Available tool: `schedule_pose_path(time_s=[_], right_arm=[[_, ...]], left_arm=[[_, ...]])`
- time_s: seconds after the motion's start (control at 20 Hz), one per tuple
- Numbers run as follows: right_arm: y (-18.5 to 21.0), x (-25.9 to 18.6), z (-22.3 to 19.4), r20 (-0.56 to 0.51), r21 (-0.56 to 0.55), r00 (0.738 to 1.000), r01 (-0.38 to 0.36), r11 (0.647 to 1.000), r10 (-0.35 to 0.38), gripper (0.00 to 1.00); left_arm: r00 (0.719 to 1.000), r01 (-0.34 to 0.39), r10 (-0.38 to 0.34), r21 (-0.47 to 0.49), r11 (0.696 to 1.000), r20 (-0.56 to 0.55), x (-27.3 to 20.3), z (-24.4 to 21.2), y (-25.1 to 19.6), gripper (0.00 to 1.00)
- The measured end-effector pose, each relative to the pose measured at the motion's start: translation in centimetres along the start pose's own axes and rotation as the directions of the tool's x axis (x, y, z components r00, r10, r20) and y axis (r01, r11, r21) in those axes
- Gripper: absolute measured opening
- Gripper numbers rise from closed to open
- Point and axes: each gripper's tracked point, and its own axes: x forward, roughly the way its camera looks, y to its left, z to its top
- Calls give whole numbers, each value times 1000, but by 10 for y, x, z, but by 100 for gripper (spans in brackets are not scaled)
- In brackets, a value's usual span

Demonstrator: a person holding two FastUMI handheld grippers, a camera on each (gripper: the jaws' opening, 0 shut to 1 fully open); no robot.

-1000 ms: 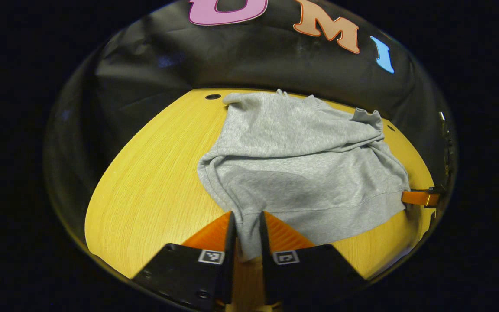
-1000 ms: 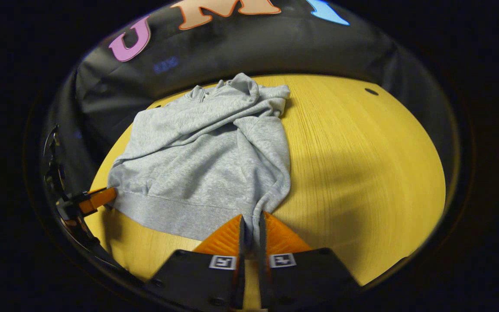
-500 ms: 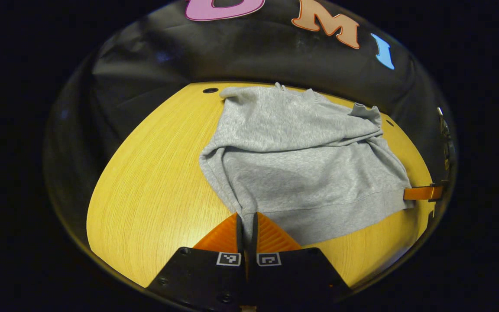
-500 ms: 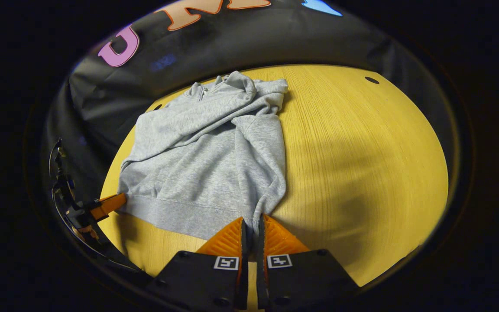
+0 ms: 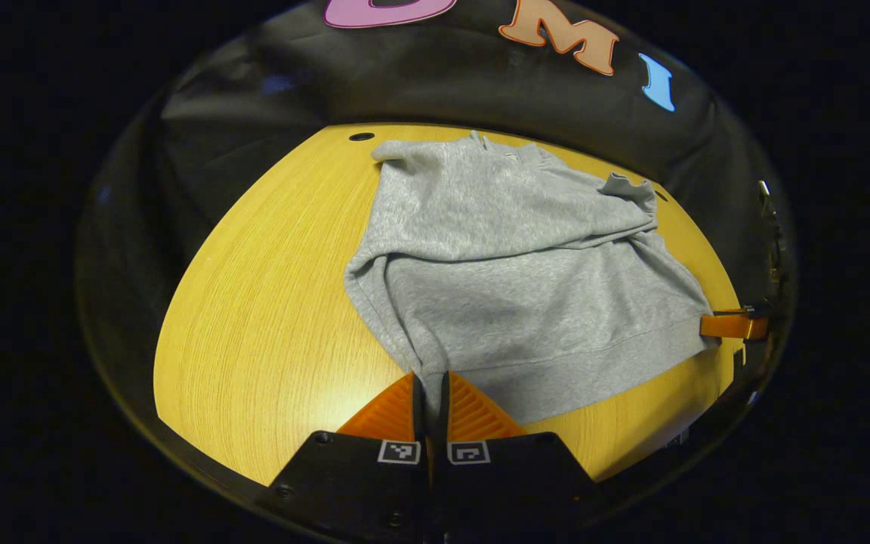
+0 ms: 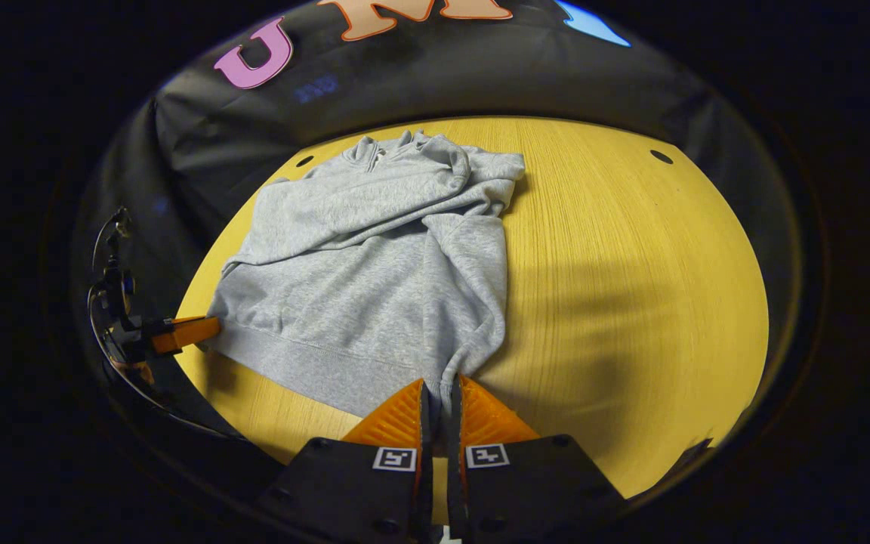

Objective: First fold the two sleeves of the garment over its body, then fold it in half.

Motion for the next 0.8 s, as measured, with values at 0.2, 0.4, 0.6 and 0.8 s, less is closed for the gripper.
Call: schedule_pose_path(time_s=[0.2, 0.4, 0.6, 0.8], right_arm=[[5, -11, 21, 10, 48, 999, -47, 998, 46, 10], [13, -31, 56, 65, 126, 993, -106, 986, 98, 10], [15, -37, 97, 135, 167, 983, -144, 975, 122, 10], [17, -38, 129, 183, 195, 975, -165, 967, 129, 10]], left_arm=[[1000, 17, -17, -13, 1000, -21, -8, 12, 1, 0], [999, 36, -35, -60, 998, 24, -23, 49, 1, 0], [995, 45, -39, -62, 997, 95, -31, 97, 4, 0], [990, 56, -45, -81, 995, 132, -28, 137, 5, 0]])
